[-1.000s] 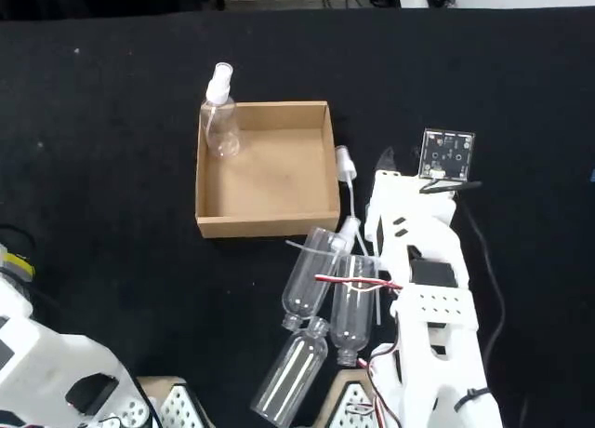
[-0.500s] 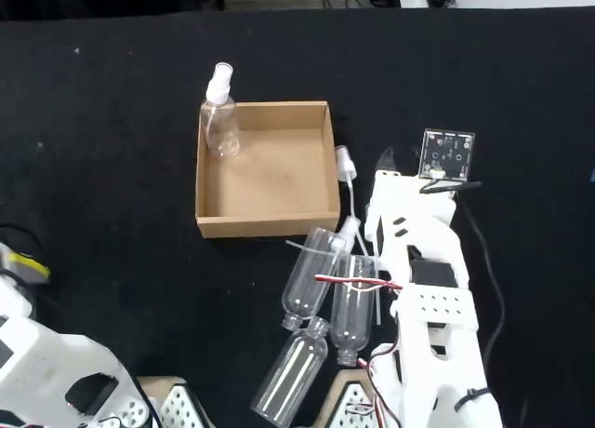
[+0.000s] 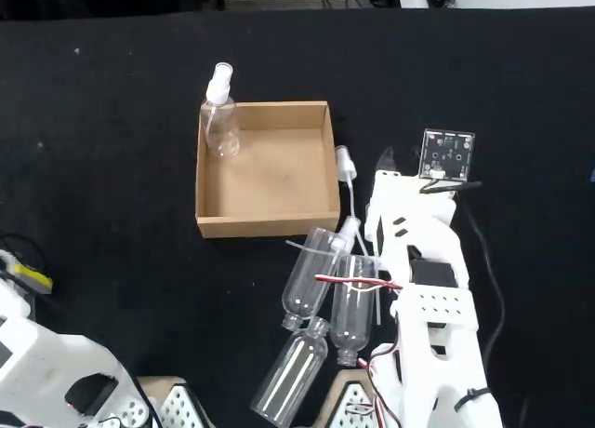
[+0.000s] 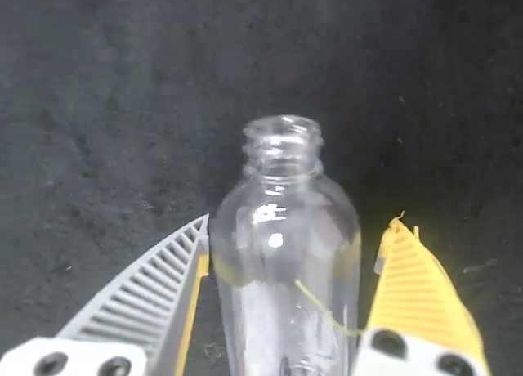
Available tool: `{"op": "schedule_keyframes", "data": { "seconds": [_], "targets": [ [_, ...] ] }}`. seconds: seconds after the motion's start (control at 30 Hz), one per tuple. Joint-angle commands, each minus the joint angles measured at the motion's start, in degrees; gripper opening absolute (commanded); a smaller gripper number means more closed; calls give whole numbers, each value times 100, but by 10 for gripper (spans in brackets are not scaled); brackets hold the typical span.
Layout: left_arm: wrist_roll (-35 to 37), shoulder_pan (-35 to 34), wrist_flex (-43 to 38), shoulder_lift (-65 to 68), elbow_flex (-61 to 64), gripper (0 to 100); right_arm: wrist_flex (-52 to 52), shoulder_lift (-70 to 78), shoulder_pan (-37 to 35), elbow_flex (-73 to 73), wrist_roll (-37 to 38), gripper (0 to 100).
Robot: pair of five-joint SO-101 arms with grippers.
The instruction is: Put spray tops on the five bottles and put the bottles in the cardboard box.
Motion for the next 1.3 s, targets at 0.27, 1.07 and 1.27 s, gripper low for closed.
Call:
{"op": "schedule_keyframes", "data": {
  "seconds": [0.27, 1.07, 1.27],
  "targets": [
    [-185, 347, -149, -114, -4, 160, -176, -40, -70, 4, 44, 113],
    [3569, 3670, 545, -3235, 1042, 47, -167, -40, -70, 13, 35, 113],
    [4185, 3908, -440, -3402, 1534, 47, -149, -31, -62, -40, 9, 113]
  ]
}}
